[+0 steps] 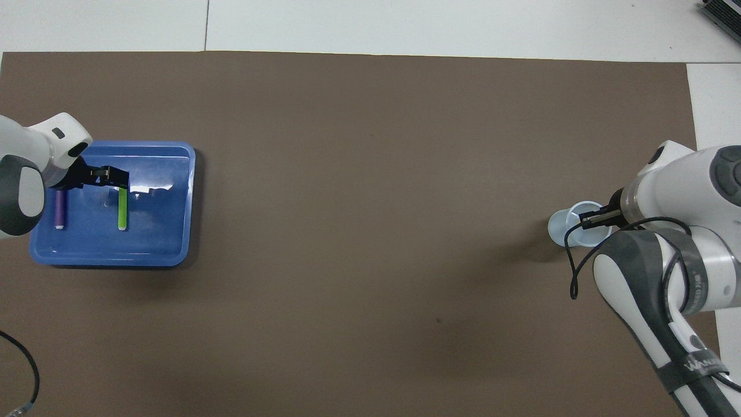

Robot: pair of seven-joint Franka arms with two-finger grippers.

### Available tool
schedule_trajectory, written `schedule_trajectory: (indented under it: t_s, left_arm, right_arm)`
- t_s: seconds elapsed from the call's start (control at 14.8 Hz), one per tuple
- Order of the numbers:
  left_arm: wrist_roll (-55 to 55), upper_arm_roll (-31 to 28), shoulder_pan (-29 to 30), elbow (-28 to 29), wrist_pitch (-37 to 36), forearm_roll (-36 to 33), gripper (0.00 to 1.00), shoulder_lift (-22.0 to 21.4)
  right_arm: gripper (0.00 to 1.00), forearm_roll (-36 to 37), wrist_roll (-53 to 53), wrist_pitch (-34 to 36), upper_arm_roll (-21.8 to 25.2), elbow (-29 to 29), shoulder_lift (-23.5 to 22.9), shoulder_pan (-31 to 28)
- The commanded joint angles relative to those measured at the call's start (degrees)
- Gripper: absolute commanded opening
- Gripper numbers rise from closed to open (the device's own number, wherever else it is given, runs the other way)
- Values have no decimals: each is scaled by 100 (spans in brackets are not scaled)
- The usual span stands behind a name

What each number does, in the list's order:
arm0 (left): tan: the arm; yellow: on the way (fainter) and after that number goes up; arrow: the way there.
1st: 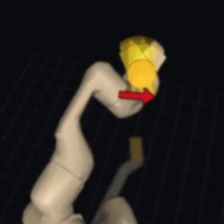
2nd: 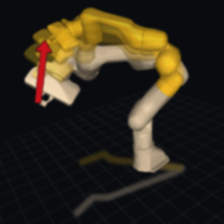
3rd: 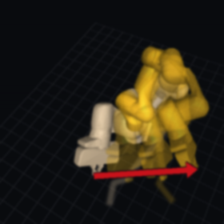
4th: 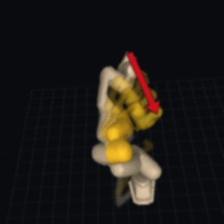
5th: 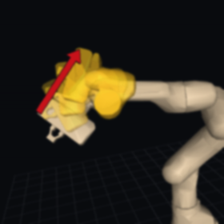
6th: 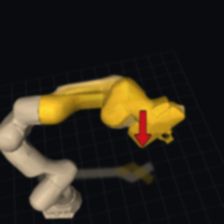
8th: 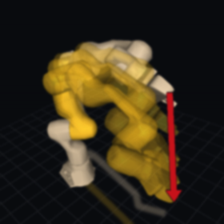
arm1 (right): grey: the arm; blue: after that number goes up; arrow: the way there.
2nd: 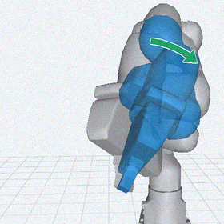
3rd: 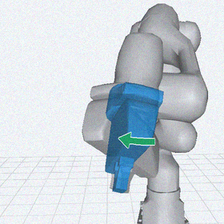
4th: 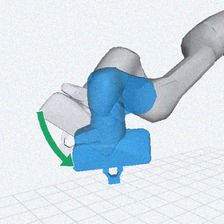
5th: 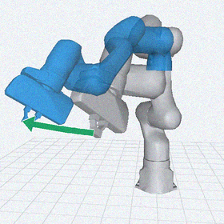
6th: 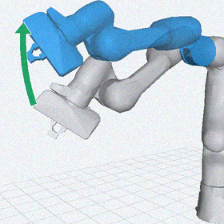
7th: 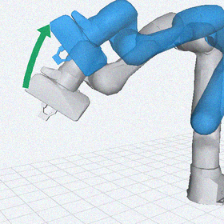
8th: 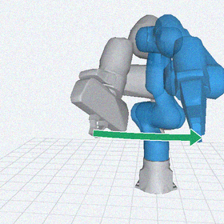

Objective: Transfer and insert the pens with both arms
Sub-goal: 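Grasp the green pen with the left gripper while the right gripper releases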

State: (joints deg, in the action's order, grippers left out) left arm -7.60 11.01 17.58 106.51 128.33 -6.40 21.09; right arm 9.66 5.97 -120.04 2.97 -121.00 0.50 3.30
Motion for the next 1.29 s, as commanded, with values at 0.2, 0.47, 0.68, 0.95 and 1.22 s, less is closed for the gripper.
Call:
schedule_trajectory:
  t_s: [0.2, 0.47, 0.68, 0.95, 1.22]
  left_arm:
    - [22, 33, 0, 194, 350, -63, 100, 89]
    - [30, 33, 9, 475, 605, -63, 95, 62]
    - [30, 33, 0, 484, 553, -63, 84, 62]
    - [30, 24, -35, 475, 439, -63, 46, 53]
    - [30, 24, -27, 467, 334, -63, 6, 45]
  right_arm:
    - [12, 133, -7, -125, -60, -38, -77, -146]
    - [68, 133, -52, -90, -60, -38, -68, -137]
    - [95, 133, -43, 7, -60, -2, -68, -137]
    - [100, 133, -8, 261, -69, 138, -77, -120]
    - [100, 89, 9, 683, -78, 454, -86, -111]
